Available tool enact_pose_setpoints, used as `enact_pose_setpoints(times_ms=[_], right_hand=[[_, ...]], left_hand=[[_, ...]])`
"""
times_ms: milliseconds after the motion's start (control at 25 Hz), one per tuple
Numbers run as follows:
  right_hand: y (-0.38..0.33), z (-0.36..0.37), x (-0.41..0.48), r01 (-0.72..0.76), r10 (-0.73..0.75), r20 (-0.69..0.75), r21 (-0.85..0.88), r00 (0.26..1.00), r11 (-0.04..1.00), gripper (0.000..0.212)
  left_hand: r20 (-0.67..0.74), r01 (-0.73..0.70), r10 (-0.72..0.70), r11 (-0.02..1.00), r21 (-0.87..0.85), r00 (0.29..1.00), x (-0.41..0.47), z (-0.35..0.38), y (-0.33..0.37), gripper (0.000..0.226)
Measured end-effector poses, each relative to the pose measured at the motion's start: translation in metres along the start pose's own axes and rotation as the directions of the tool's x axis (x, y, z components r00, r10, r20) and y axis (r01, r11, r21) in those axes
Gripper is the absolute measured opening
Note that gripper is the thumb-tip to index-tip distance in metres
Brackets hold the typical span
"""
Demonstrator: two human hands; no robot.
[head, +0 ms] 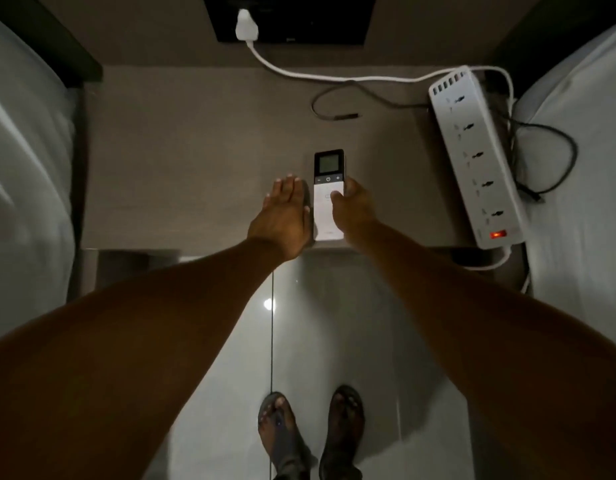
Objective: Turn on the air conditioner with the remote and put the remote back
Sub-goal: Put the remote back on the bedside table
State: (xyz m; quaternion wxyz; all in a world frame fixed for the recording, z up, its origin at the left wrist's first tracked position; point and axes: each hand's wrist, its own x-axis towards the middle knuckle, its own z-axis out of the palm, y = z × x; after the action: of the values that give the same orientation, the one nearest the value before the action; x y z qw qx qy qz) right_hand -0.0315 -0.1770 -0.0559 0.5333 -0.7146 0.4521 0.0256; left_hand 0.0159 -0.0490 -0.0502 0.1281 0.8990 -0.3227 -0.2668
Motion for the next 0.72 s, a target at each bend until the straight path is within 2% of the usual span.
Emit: enact_pose_setpoints(times_ms=[200, 480, 720], right_hand=[[-0.006, 0.012, 0.009, -0.057, 0.058, -0.035, 0.03, 0.998, 0.998, 0.026], [-0.007, 0.012, 0.008, -0.047, 0.003, -0.169, -0.258, 0.986, 0.965, 0.023], [-0.005, 0.007, 0.008, -0.036, -0.021, -0.195, -0.285, 0.981, 0.958, 0.021]], left_hand=[[0.053, -0.026, 0.027, 1.0, -0.007, 0.998, 0.006, 0.013, 0.001, 0.068], [0.087, 0.014, -0.007, 0.997, -0.075, 0.996, 0.013, 0.02, 0.003, 0.075], [0.08, 0.023, -0.015, 0.995, -0.102, 0.997, 0.014, 0.027, 0.004, 0.079]])
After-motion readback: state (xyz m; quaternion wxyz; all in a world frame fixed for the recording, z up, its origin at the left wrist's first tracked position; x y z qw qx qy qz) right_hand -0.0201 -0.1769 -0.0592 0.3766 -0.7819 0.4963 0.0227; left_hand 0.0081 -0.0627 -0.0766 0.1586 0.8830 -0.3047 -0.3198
